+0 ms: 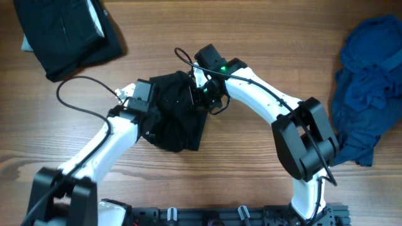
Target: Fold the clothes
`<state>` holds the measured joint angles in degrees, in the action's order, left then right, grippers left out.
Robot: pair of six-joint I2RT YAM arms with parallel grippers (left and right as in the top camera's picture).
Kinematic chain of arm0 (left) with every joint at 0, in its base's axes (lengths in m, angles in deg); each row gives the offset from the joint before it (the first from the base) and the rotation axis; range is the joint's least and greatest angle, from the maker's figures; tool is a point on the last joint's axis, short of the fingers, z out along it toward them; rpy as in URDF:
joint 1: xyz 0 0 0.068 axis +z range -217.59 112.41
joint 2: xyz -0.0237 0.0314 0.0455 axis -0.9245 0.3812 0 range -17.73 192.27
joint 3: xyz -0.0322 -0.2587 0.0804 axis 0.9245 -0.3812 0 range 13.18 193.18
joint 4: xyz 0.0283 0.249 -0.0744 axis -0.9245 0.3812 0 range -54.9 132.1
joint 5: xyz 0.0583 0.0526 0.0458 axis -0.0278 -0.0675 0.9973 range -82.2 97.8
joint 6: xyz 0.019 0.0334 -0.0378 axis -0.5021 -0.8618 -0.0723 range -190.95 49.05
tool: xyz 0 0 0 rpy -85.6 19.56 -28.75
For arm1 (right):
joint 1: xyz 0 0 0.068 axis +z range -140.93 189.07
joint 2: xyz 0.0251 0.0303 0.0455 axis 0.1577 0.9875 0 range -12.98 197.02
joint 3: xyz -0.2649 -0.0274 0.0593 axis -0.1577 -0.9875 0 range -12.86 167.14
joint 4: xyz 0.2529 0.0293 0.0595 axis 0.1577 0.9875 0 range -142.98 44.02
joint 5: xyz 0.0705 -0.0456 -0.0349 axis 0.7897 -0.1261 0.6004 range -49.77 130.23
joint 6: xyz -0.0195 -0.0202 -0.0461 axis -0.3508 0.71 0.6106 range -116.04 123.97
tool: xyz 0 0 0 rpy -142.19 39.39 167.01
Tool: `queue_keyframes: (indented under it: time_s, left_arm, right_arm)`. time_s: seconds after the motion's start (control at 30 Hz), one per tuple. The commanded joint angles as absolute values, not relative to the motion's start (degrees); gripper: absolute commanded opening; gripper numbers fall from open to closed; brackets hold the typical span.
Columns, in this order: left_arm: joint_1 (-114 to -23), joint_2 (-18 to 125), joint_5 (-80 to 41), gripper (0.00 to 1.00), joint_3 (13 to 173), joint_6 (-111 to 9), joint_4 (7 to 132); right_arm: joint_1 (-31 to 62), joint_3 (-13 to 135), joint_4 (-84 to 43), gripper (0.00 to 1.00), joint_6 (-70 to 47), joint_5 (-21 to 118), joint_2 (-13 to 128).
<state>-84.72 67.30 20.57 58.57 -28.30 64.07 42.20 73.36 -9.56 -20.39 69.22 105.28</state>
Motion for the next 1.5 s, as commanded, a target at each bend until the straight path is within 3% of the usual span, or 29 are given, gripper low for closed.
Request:
queue_keyframes:
  time_s: [0.0,0.23,0.43,0.8,1.47]
  left_arm:
    - [-84.6,60.2,19.0,0.04,59.1,-30.3,64.0]
    - [-84.6,65.4,12.3,0.06,59.0,-30.0,62.6]
    - [-84.6,74.5,5.8,0.04,59.0,-30.0,58.5]
    - [-83.8,81.8,11.1,0.1,59.0,-29.8,59.6]
    - [-66.4,80.4,11.5,0.06,59.1,-28.3,71.0]
  right_arm:
    - [42.4,73.3,-9.8,0.04,-19.9,70.8,102.9]
    - [44.5,73.3,-11.9,0.12,-19.7,69.0,103.2]
    - [44.7,72.7,-12.0,0.12,-22.1,66.8,103.4]
    - [44.6,71.9,-13.3,0.12,-24.5,62.2,106.7]
    - [44.4,71.9,-13.1,0.12,-24.6,55.4,108.8]
